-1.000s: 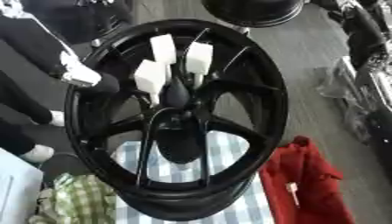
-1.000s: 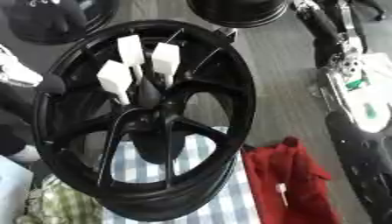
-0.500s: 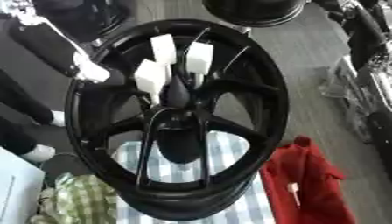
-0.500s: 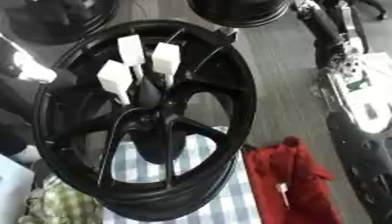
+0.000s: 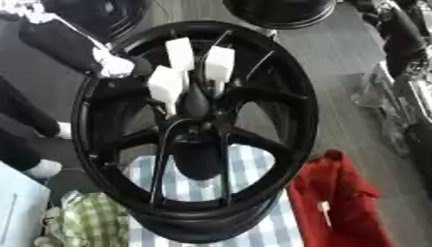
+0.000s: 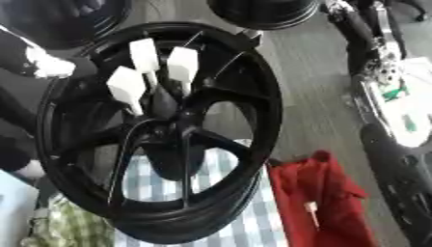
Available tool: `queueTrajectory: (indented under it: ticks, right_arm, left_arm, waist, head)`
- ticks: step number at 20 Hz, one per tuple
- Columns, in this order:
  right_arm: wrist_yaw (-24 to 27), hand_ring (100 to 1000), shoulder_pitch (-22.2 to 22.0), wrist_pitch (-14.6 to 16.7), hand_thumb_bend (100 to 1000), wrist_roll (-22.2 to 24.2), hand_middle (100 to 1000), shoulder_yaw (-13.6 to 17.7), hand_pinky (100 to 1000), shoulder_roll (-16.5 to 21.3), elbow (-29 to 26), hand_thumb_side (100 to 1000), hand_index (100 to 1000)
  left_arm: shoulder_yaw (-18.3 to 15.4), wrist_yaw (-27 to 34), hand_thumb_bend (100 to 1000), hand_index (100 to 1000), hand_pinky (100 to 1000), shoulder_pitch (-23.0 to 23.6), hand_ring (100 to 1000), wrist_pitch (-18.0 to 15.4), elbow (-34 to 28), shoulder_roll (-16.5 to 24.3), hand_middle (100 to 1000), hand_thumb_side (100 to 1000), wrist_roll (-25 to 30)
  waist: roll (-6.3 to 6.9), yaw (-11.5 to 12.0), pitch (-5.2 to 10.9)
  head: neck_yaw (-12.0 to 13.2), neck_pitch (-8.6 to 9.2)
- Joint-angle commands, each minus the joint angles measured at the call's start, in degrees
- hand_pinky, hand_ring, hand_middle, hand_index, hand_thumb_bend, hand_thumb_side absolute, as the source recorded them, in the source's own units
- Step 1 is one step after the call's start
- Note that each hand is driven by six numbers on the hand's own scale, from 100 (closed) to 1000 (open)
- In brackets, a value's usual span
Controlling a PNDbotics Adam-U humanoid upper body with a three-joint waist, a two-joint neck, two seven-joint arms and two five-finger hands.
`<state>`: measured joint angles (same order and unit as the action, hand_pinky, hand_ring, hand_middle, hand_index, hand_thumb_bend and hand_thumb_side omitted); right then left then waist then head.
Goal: Pull the pin out of the wheel hub.
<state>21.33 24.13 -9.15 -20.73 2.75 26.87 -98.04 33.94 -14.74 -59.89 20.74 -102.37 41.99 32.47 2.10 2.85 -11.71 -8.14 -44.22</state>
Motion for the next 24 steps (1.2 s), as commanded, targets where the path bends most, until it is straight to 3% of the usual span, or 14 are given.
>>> queueTrajectory:
  ticks: [1, 11, 17, 24]
  right_arm:
    - [-0.4, 725, 0.5, 0.0, 430, 0.1, 772, 0.1, 873, 0.4, -0.5, 427, 787]
    - [-0.4, 726, 0.6, -0.1, 428, 0.2, 773, 0.0, 874, 0.1, -0.5, 429, 787]
    - [-0.4, 726, 0.7, -0.2, 426, 0.1, 773, 0.0, 874, -0.1, -0.5, 430, 787]
    - [-0.4, 727, 0.8, -0.2, 426, 0.0, 773, 0.0, 875, -0.2, -0.5, 431, 787]
  left_arm:
    - [-0.1, -0.1, 394, 761, 666, -0.4, 685, -0.5, 1.0, -0.1, 718, 217, -0.8]
    - [0.7, -3.0, 341, 737, 653, 0.2, 665, -6.3, 5.8, -2.6, 696, 105, 0.0]
    - [-0.1, -2.1, 305, 737, 654, 0.4, 664, -9.7, 5.3, -2.4, 692, 100, 1.6]
    - [0.2, -2.6, 299, 738, 654, 0.2, 672, -11.2, 5.7, -3.2, 701, 100, 3.0]
  waist:
    - [-0.07, -0.1, 0.7]
    - [-0.21, -0.4, -0.07]
    - [-0.28, -0.5, -0.8]
    - [-0.54, -0.6, -1.5]
  head:
    - [0.2, 0.1]
    - [0.5, 0.1]
    - [0.4, 0.1]
    - [1.5, 0.1]
